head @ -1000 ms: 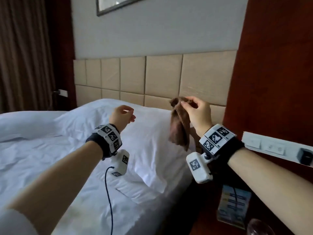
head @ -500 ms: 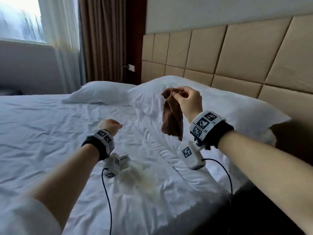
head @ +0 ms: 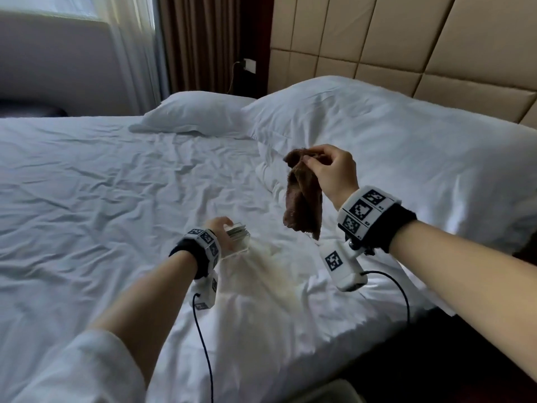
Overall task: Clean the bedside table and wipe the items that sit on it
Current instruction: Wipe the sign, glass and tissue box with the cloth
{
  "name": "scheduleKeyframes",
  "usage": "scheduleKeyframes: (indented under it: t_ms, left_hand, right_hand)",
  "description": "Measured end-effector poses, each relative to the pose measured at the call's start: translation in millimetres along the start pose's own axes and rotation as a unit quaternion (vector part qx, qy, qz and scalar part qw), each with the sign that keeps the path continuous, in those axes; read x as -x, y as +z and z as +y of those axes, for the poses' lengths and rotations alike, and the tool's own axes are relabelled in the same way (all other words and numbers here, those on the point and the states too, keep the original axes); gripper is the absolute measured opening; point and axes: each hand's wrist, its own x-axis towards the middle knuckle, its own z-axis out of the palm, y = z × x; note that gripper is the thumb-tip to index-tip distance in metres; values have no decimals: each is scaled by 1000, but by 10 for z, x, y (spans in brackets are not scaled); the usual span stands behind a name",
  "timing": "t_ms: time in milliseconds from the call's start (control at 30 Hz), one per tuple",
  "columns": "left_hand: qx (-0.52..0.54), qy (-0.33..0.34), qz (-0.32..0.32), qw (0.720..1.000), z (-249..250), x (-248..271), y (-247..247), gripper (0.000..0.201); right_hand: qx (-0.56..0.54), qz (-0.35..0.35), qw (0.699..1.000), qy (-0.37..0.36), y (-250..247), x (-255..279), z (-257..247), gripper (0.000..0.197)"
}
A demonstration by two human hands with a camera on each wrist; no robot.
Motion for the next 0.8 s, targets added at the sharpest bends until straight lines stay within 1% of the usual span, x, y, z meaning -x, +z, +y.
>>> scheduleKeyframes:
  t_ms: [67, 167, 300, 400, 467, 533, 567, 700, 800]
  left_hand:
    - [31, 4, 0, 1000, 131, 44, -127, 63]
    - [82, 44, 8, 996, 538, 149, -397, 54]
    - [130, 133, 23, 982, 1296, 351, -796, 47]
    - [173, 211, 33, 962, 1934, 580, -1007, 45]
    - [208, 258, 23, 943, 2348, 757, -1051, 48]
    - [235, 300, -7, 925, 2734, 944, -999, 53]
    - [244, 315, -27, 917, 2887, 1031, -949, 52]
    - [267, 368, -124, 882, 3519, 1395, -582, 41]
    - [271, 397, -188, 856, 3893, 1656, -245, 29]
  right_hand:
    - [-4, 6, 1000, -1, -42, -8, -21, 15]
    - [-5, 17, 1000, -13, -175, -49, -139, 18]
    - [-13, 58, 997, -52, -533, -147, -427, 18]
    - [-21, 107, 990, -84, -895, -218, -618, 18]
    - [-18, 145, 984, -104, -1176, -243, -706, 19]
    - [3, 187, 975, -123, -1468, -235, -751, 20]
    - [13, 205, 970, -128, -1584, -220, -759, 20]
    - [25, 276, 949, -152, -2149, -88, -757, 20]
    - [71, 308, 937, -150, -2568, 60, -690, 21]
